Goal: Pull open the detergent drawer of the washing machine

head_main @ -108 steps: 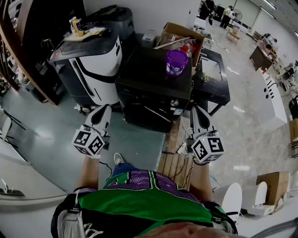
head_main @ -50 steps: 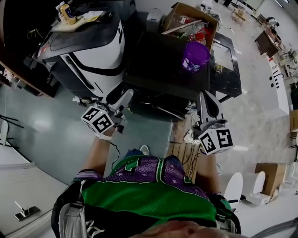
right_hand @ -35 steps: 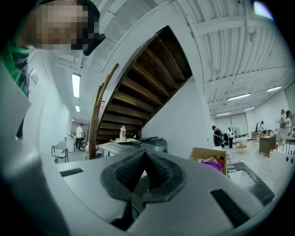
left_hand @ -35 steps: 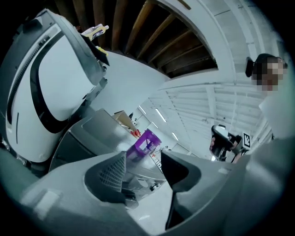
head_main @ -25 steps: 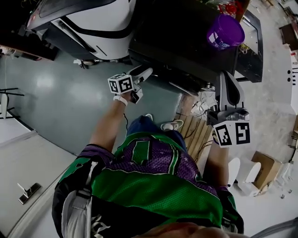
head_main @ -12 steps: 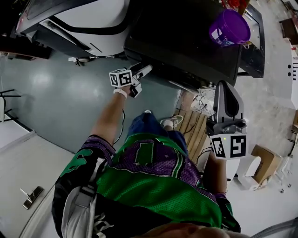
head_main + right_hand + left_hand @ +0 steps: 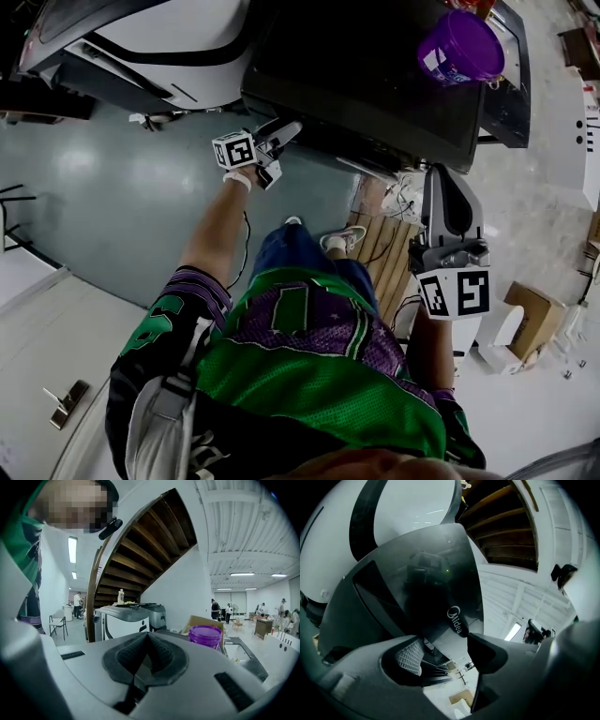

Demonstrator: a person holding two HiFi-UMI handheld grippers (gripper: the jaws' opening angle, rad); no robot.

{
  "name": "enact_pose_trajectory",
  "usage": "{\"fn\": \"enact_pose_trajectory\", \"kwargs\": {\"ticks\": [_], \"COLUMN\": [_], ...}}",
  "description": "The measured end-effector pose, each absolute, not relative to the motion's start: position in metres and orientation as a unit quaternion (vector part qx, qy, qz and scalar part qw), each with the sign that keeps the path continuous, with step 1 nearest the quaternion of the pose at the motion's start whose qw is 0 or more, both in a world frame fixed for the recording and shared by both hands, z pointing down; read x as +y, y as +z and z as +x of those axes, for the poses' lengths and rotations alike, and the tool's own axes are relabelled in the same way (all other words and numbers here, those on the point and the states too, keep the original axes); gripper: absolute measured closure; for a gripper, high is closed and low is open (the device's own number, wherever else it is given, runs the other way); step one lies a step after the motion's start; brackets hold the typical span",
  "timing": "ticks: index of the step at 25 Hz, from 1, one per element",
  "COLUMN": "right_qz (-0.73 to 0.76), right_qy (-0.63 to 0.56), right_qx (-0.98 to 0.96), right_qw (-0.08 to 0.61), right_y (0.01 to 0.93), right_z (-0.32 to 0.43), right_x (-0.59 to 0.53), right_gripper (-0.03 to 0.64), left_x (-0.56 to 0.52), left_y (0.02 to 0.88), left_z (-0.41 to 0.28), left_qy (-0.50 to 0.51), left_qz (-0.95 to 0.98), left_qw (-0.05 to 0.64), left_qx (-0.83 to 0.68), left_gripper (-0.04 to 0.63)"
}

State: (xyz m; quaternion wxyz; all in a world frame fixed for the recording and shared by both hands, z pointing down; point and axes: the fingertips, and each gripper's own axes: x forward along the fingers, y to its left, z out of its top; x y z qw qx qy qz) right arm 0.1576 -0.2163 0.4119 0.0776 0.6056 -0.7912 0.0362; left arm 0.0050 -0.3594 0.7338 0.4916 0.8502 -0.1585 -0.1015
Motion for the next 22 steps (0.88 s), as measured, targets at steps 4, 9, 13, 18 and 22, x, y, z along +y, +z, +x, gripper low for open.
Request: {"fn": "enact_pose_trajectory", "kwargs": {"ticks": [4,9,13,18,22], "right_qz": [0.602,0.599,0.599,0.594,0.582], "right_qy": [0.040,0.043,0.049,0.058,0.064], "right_qx": [-0.793,-0.795,-0.795,-0.799,-0.807], "right_qw": [0.082,0.087,0.084,0.078,0.076], "right_y": [0.414,0.418,0.421,0.422,0.416], "right_z": [0.156,0.154,0.156,0.152,0.149], "right_x": [-0.213,-0.208,-0.204,-0.199,-0.191], "right_gripper": [0.617,0.617,0.617,0.617,0.617], "left_x": [-0.359,-0.350,-0.336,-0.318,-0.301], "left_y": [0.732,0.731,0.734,0.734,0.737], "left_z": [0.007,0.002,-0.005,-0.010,-0.019], "left_qy": [-0.110,-0.118,-0.114,-0.103,-0.095], "left_qz": [0.850,0.850,0.851,0.850,0.847], "left_qw": [0.494,0.492,0.490,0.493,0.496], "left_qx": [-0.147,-0.147,-0.154,-0.155,-0.169], "left_gripper": [0.322,0.328,0.331,0.331,0.330]}}
